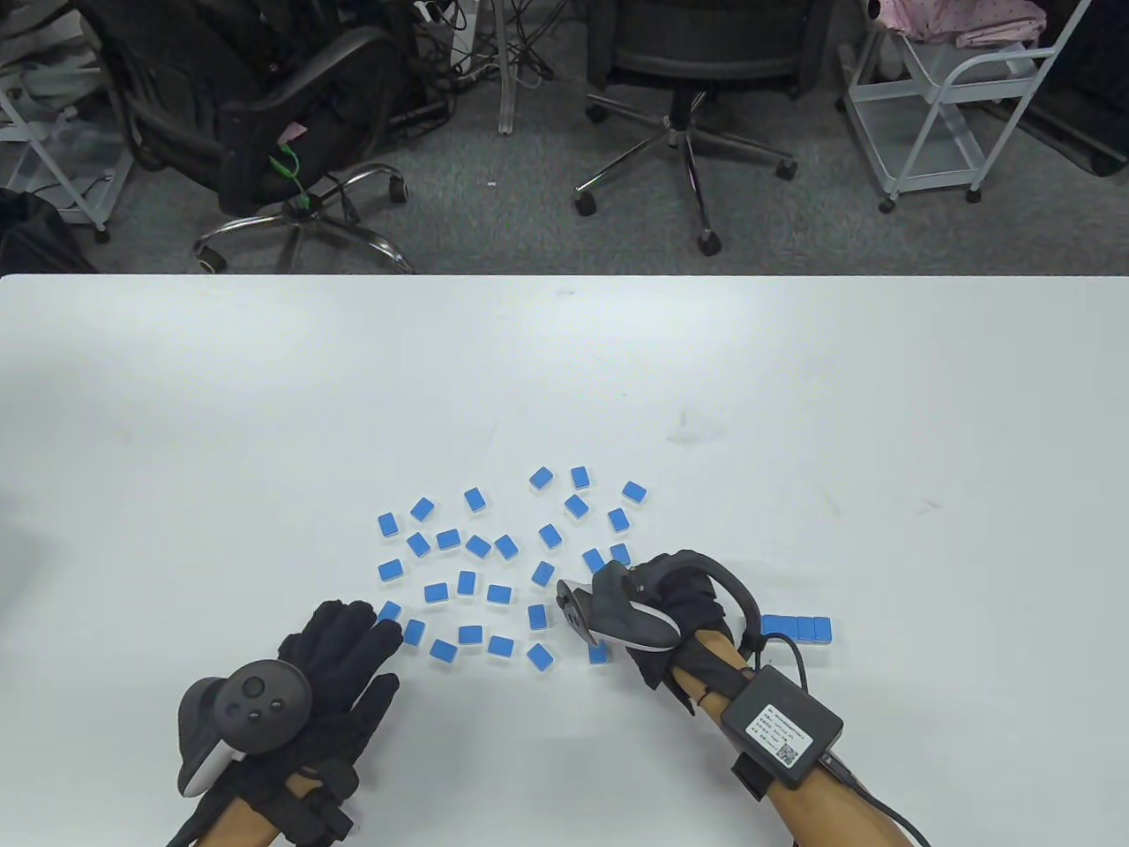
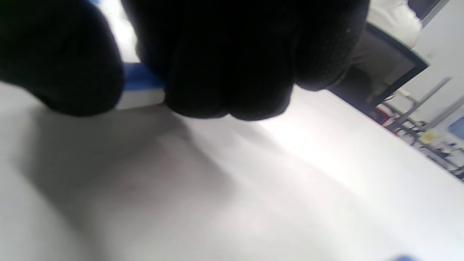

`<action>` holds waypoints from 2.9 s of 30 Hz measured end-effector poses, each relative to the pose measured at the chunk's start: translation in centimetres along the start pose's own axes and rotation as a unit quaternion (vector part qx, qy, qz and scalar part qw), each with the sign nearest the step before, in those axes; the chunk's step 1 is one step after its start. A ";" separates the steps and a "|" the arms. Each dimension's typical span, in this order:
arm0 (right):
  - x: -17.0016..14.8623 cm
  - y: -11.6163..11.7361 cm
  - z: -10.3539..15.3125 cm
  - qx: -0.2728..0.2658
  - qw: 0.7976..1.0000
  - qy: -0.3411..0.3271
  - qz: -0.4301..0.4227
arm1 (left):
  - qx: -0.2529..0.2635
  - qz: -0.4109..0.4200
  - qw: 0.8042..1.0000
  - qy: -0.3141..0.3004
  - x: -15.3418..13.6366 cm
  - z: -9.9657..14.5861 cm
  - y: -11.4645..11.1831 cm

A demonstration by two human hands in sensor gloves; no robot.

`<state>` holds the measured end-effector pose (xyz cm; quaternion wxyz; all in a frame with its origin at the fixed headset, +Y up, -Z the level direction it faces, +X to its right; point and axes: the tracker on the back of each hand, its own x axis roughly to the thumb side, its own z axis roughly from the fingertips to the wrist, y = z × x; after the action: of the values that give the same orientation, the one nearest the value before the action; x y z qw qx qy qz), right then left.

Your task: Build mahjong tile wall

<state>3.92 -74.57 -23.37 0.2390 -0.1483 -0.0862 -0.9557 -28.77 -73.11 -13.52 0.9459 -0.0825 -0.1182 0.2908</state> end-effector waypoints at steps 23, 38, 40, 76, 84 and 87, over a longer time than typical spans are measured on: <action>-4.7 0.9 -3.4 0.047 0.993 0.097 -0.055 | -0.006 0.000 1.000 0.000 0.1 -0.4 0.0; -2.8 -2.0 -2.3 -0.041 0.996 0.057 -0.053 | -0.005 -0.001 1.000 -0.002 0.1 -0.3 0.0; -1.6 -2.3 -2.5 -0.056 0.997 0.050 -0.018 | -0.004 -0.002 1.000 -0.003 0.1 -0.3 0.0; -7.0 1.5 -3.3 0.057 0.990 0.126 -0.023 | -0.005 -0.002 1.000 -0.003 0.2 -0.6 0.1; -6.6 1.4 -3.4 0.062 0.991 0.119 -0.032 | -0.007 -0.002 1.000 -0.003 0.2 -0.6 0.0; -6.5 1.7 -3.5 0.060 0.990 0.117 -0.039 | -0.008 -0.002 1.000 -0.005 0.3 -0.7 0.0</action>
<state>9.39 -74.06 -28.61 0.2185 -0.0171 -0.1210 -0.9682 -28.40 -73.00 -14.11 0.9451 -0.0885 -0.1252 0.2884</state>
